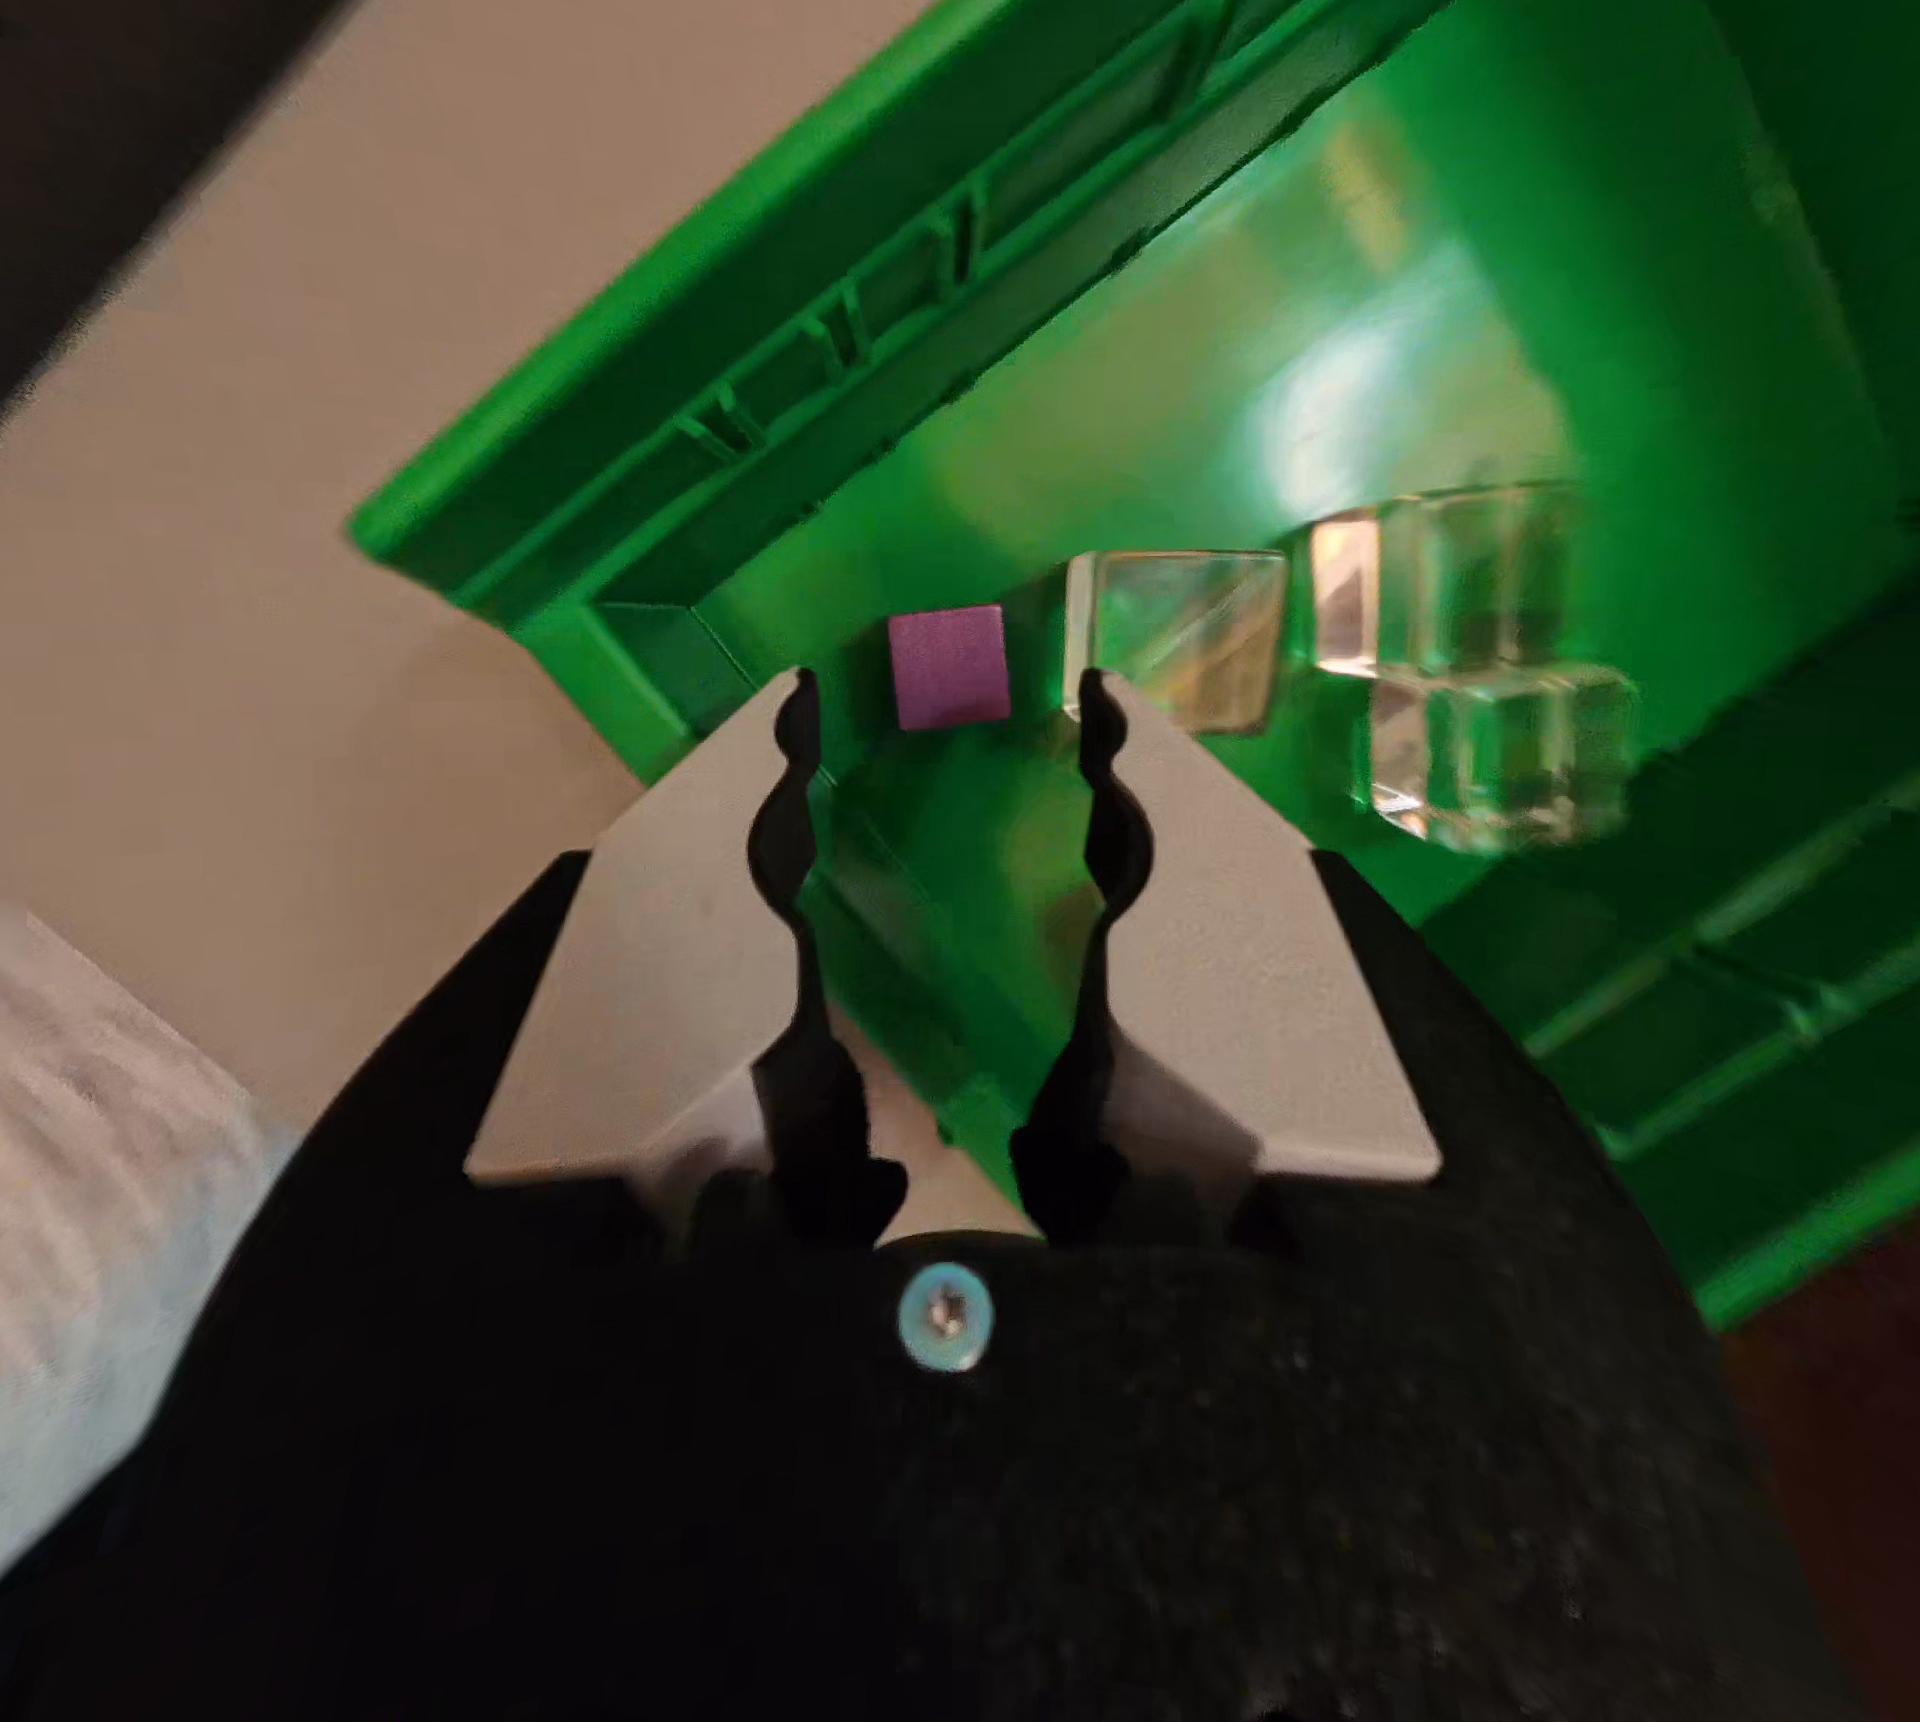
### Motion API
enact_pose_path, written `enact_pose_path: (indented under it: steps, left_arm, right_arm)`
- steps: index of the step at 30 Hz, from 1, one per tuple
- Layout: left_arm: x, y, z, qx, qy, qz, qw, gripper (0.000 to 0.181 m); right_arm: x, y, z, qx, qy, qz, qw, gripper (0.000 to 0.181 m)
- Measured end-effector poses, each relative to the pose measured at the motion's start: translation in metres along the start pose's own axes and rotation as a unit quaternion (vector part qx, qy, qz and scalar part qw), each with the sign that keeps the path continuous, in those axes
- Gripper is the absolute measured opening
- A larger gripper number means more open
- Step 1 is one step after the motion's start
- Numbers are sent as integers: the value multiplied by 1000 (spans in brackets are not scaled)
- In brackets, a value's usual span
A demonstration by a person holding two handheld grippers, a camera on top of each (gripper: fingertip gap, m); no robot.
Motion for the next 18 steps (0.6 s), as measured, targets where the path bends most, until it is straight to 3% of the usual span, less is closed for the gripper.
enact_pose_path:
  steps: [4,8,10,15,18]
  left_arm:
    - [-4,3,-7,6,11,-11,1000,51]
    - [-6,0,-17,-2,8,-16,1000,43]
    - [-6,-4,-23,-15,4,-26,1000,29]
    - [-3,-4,-26,-27,-8,-48,998,27]
    - [6,6,-19,-9,-29,-75,997,27]
  right_arm:
    - [-41,21,51,197,-3,-41,980,50]
    - [-126,36,61,368,145,-89,914,51]
    - [-157,37,52,400,219,-126,881,52]
    - [-192,48,29,407,377,-227,801,55]
    - [-194,58,21,394,410,-251,783,55]
Point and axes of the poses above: each gripper's, where its closed fingertips meet, z back along the fingers, y out of its top, x = y × z across the jaws, the point moved 2 cm from there along z, back along the fingers, and after that the axes turned 8 degrees about y, right-handed, at the moved point
